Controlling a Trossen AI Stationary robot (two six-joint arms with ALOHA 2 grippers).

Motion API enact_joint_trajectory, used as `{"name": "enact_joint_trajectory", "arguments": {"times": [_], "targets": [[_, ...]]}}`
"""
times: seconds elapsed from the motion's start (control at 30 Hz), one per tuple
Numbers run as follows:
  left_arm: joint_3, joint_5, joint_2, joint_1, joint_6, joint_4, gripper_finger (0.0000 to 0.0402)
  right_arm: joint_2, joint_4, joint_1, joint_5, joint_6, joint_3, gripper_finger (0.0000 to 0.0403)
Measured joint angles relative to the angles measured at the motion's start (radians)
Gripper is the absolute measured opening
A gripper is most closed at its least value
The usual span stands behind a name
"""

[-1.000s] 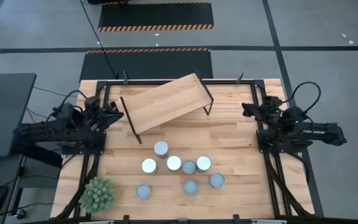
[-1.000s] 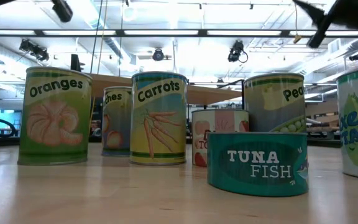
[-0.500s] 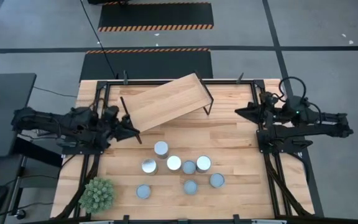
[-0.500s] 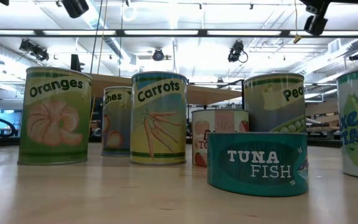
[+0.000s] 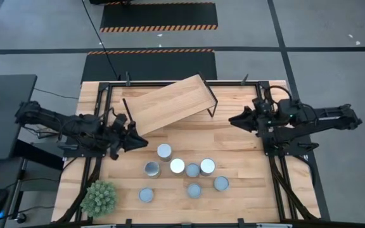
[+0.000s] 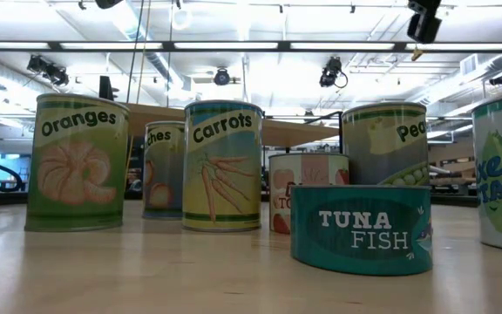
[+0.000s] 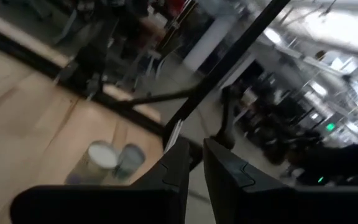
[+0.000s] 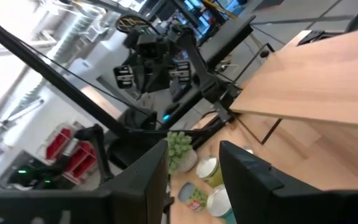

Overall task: Pick and place cans onto a shelf
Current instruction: Put the canned oranges on the shelf

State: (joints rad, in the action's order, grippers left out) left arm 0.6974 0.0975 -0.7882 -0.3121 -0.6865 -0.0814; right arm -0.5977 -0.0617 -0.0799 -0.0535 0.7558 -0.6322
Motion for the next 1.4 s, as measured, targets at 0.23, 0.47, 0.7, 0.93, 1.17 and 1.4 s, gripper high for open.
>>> {"name": "enact_joint_trajectory", "arguments": {"times": [0.23,0.47,0.7,0.93,1.17,1.4], "targets": [[0.174,0.000,-0.107,-0.051,0.066,0.286,0.0054,-0.114,-0.024,-0.016,0.000,-0.038,-0.088,0.0151],[0.364,0.004,-0.222,-0.098,0.122,0.556,0.0054,-0.234,-0.100,-0.071,-0.004,-0.097,-0.219,0.0151],[0.429,0.004,-0.290,-0.142,0.120,0.602,0.0054,-0.325,-0.022,-0.127,0.097,-0.158,-0.273,0.0151],[0.430,-0.015,-0.332,-0.169,0.064,0.589,0.0090,-0.383,0.009,-0.136,0.157,-0.165,-0.273,0.0151],[0.430,-0.011,-0.366,-0.189,0.067,0.530,0.0152,-0.418,0.008,-0.194,0.065,-0.145,-0.273,0.0151],[0.430,0.018,-0.371,-0.223,0.076,0.551,0.0144,-0.454,-0.119,-0.259,-0.060,-0.226,-0.406,0.0151]]}}
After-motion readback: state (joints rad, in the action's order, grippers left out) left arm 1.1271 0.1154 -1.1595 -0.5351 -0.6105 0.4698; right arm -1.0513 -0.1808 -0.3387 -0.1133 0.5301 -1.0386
